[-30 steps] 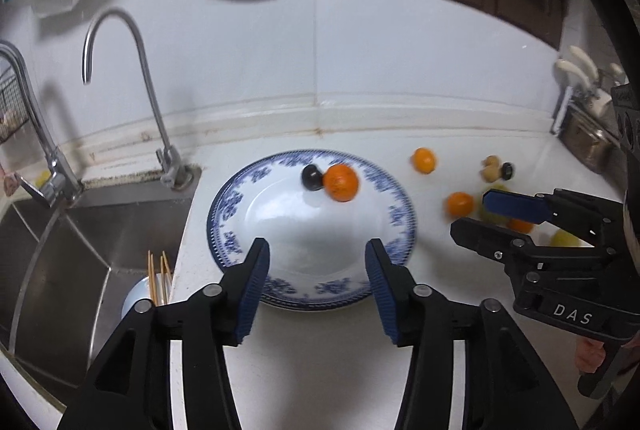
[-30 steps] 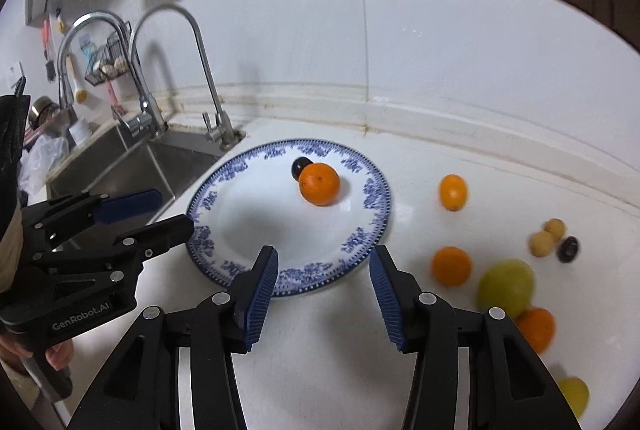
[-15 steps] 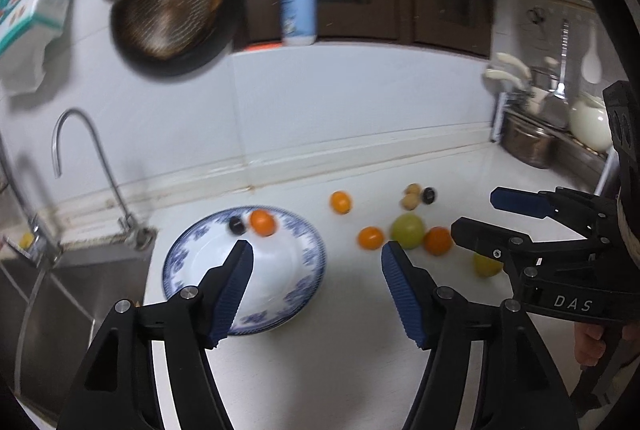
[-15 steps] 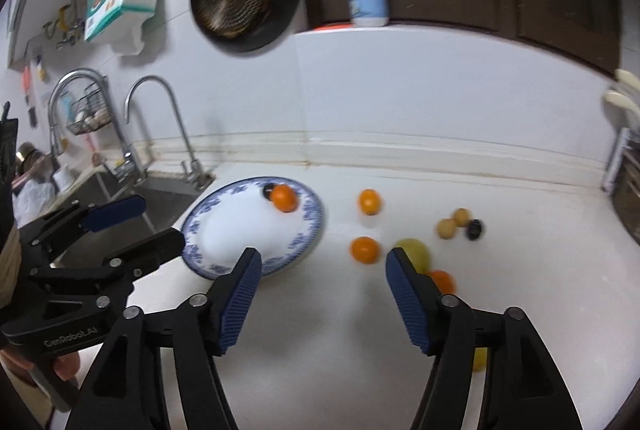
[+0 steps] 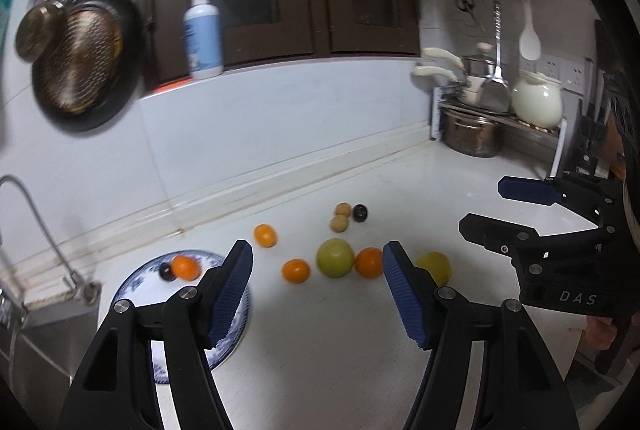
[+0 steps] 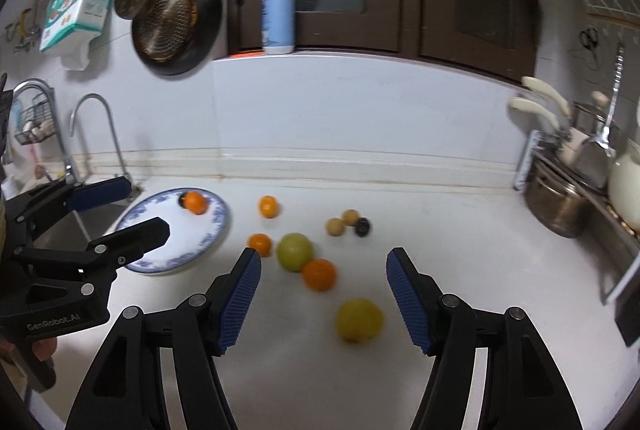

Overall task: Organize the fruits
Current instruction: 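Lift both open tools off the plate and move back toward the fruits, then grasp an orange with the left tool while the right tool grasps the yellow grapefruit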

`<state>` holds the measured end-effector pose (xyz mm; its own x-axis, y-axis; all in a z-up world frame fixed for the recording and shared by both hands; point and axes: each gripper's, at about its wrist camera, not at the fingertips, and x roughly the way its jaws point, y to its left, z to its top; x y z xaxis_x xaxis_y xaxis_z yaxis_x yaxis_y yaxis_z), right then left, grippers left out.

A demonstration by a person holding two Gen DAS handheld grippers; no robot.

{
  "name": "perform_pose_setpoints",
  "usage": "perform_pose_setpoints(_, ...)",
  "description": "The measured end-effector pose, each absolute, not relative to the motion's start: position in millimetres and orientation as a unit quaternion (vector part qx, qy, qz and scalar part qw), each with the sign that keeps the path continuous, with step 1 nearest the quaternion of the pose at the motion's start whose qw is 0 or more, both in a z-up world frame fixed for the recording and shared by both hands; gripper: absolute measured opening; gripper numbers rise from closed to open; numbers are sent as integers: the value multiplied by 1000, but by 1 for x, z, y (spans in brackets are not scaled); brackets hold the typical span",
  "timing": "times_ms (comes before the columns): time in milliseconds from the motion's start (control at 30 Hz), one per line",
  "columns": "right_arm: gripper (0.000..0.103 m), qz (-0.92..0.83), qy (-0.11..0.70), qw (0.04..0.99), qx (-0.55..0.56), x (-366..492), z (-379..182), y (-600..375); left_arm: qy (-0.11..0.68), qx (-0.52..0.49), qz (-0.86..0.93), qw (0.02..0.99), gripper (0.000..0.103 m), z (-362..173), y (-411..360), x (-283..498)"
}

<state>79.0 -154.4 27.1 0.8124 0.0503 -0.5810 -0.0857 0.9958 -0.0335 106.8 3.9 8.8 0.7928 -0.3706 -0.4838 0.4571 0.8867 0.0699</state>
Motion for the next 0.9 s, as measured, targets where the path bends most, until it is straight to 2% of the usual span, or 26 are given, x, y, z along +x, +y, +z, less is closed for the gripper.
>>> perform_pose_setpoints(533, 66, -21, 369, 928, 42, 98, -15, -173, 258, 115, -211, 936, 65, -17, -1, 144)
perform_pose_setpoints(900, 66, -57, 435, 894, 92, 128, -52, -176, 326, 125, -224, 910, 59, -61, -4, 200)
